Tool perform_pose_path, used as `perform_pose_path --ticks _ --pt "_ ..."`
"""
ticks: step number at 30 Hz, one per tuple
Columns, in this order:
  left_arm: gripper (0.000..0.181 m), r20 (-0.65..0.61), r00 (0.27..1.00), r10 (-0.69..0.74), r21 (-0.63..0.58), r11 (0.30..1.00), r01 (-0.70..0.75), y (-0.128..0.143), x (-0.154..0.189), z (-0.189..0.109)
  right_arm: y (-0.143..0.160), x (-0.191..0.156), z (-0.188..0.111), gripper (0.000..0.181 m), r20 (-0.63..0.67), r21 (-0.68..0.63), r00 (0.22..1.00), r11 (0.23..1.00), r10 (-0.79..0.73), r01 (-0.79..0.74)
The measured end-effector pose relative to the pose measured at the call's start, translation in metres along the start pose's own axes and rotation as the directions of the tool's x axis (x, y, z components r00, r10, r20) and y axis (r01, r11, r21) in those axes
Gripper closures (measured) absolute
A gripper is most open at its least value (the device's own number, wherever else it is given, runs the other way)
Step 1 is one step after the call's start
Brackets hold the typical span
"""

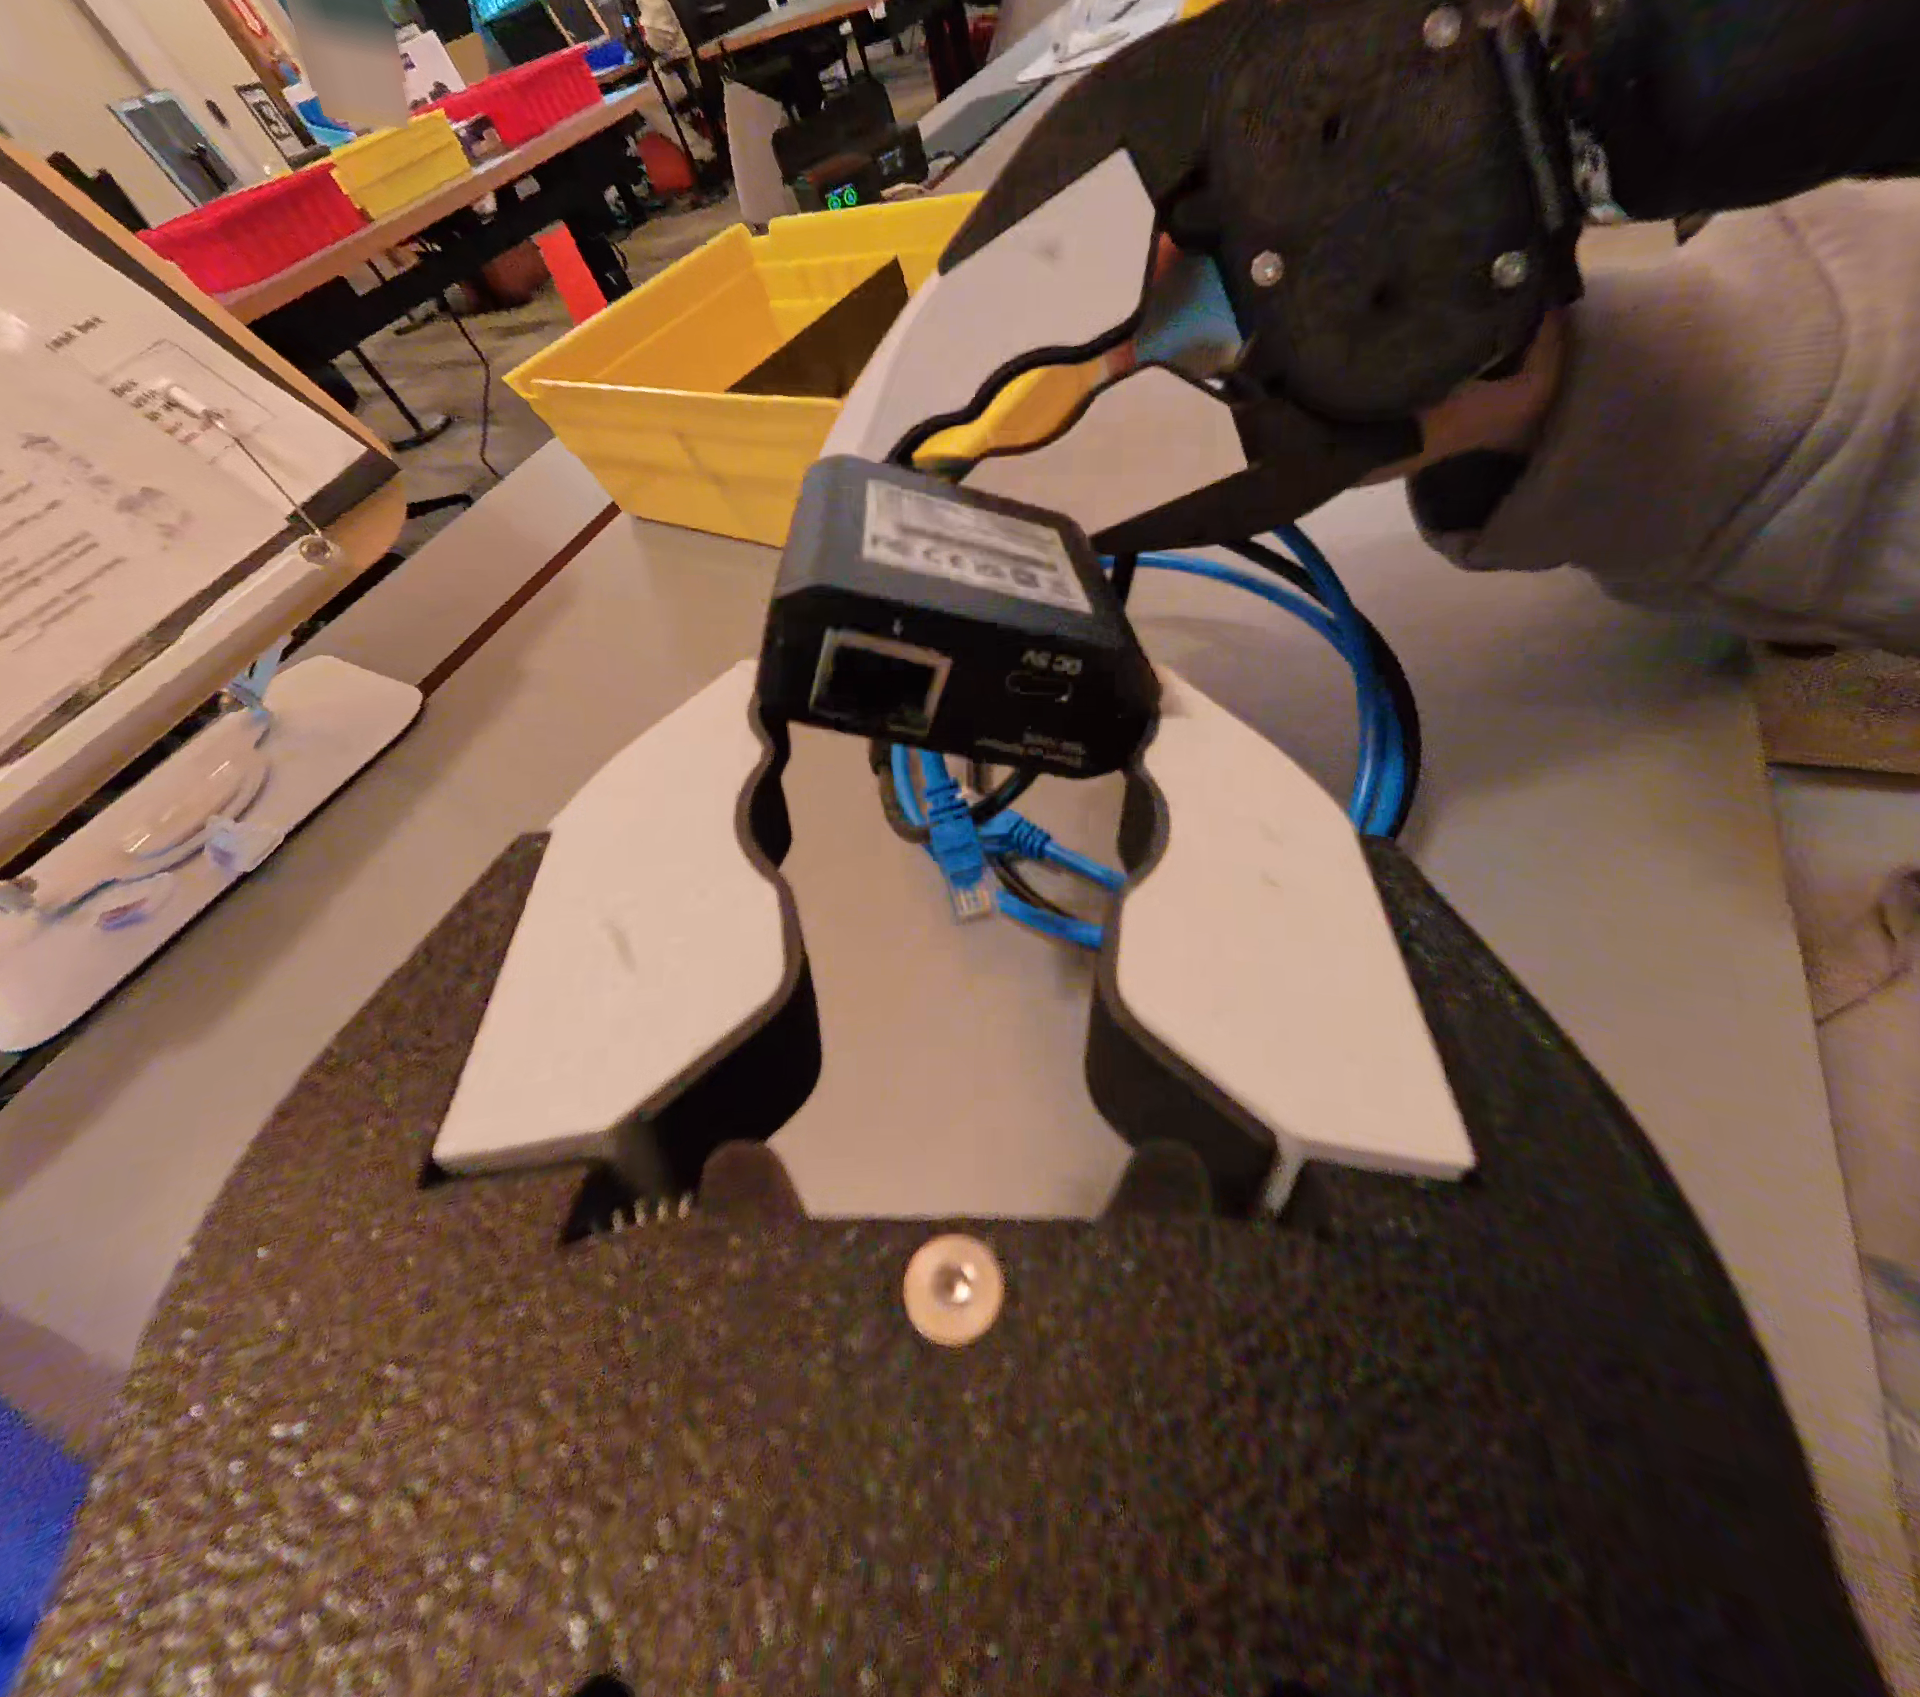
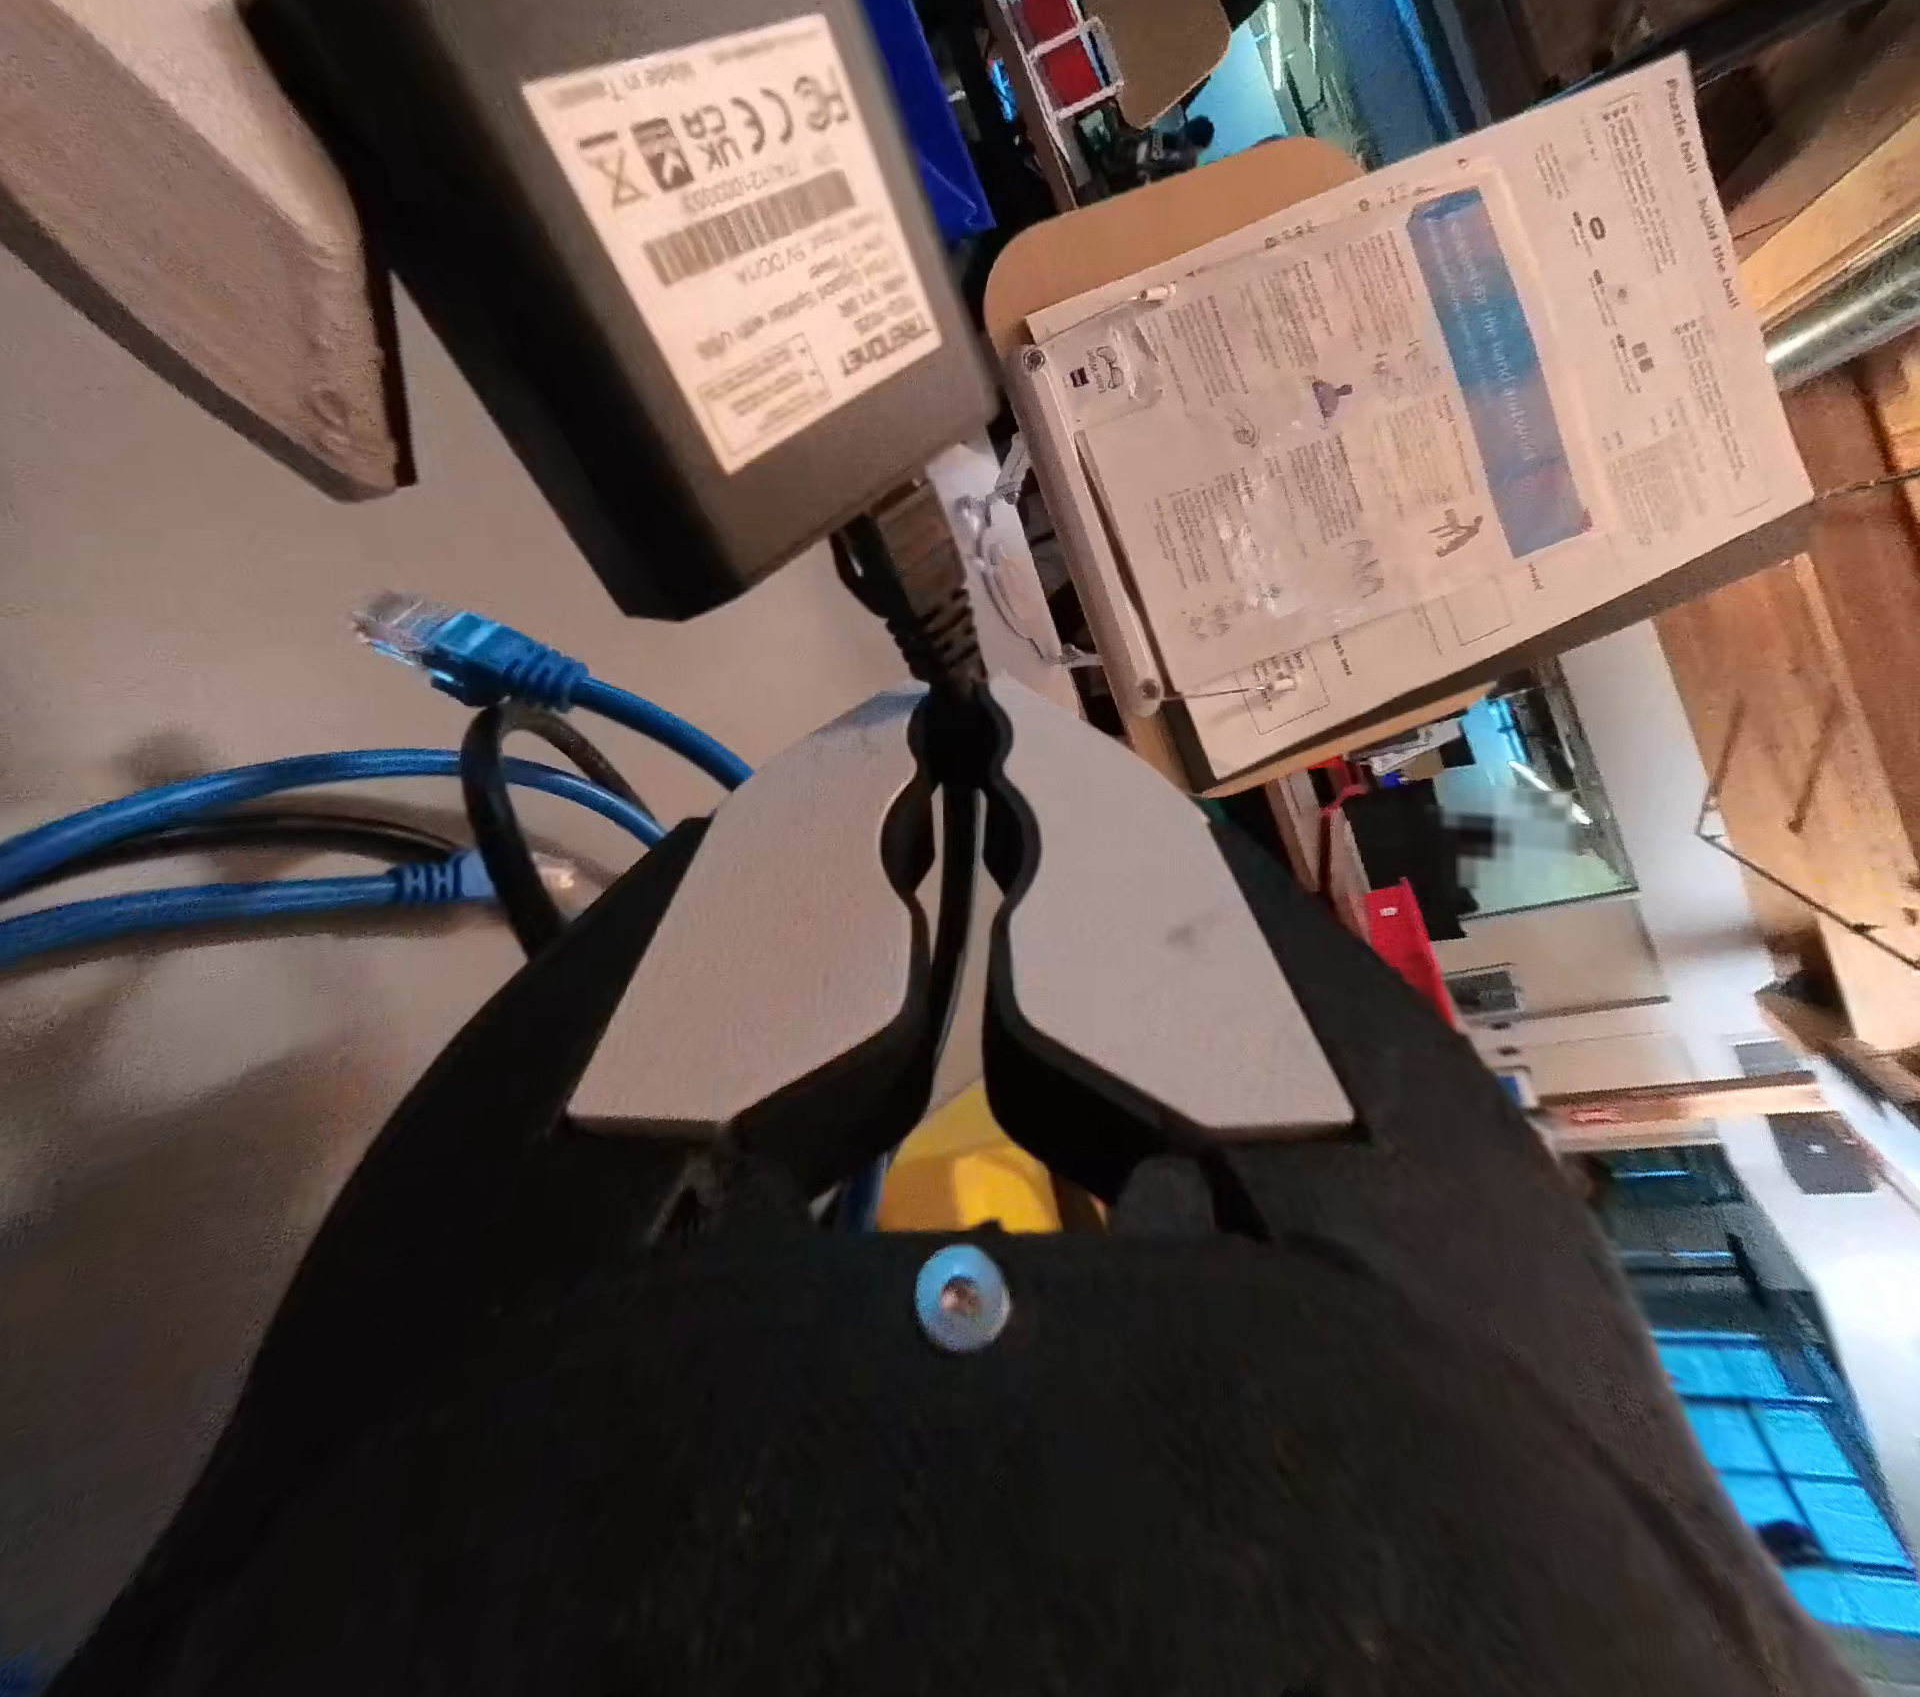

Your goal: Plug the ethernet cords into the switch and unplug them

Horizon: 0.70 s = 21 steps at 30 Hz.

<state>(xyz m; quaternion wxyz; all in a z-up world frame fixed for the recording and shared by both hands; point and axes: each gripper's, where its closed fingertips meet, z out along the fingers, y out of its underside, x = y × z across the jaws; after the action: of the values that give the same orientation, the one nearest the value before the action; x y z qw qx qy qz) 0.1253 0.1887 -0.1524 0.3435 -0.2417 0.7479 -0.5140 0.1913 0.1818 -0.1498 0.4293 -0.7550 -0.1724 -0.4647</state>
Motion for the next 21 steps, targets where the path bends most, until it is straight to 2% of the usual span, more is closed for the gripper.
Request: perform_pose_path --ticks 2,4,6,8,12,15,18,21 --pt "0.12 -0.012 1.0 0.005 0.021 1.0 -0.005 0.002 0.005 0.005 0.002 0.001 -0.001 0.178 0.008 -0.033 0.999 0.998 -0.053 0.054" --pt "0.129 0.014 1.0 0.016 0.027 1.0 -0.016 0.006 0.003 0.01 0.005 0.005 -0.003 0.178 -0.005 -0.053 0.998 0.996 -0.068 0.067" --pt "0.121 0.079 0.995 0.056 0.03 0.998 -0.058 0.008 -0.003 0.011 0.018 0.0 -0.003 0.178 0.06 -0.121 0.992 0.985 -0.114 0.12" --pt "0.108 0.087 0.993 0.083 0.002 0.997 -0.083 0.011 -0.004 0.012 0.026 -0.001 -0.003 0.178 0.075 -0.158 0.991 0.98 -0.111 0.121" --pt "0.109 0.095 0.975 0.199 -0.018 0.98 -0.198 0.012 0.002 0.014 0.031 -0.009 -0.002 0.178 0.135 -0.183 0.987 0.976 -0.092 0.116" --pt "0.114 0.124 0.928 0.352 -0.094 0.935 -0.342 0.024 0.001 0.017 0.029 -0.016 -0.003 0.178 0.182 -0.169 0.98 0.979 -0.081 0.112" --pt "0.117 0.177 0.842 0.51 -0.147 0.859 -0.49 0.029 -0.003 0.017 0.029 -0.018 -0.005 0.178 0.204 -0.163 0.975 0.979 -0.091 0.126" --pt "0.12 0.173 0.826 0.536 -0.161 0.843 -0.513 0.03 -0.001 0.019 0.034 -0.022 -0.006 0.178 0.24 -0.188 0.966 0.971 -0.1 0.147"
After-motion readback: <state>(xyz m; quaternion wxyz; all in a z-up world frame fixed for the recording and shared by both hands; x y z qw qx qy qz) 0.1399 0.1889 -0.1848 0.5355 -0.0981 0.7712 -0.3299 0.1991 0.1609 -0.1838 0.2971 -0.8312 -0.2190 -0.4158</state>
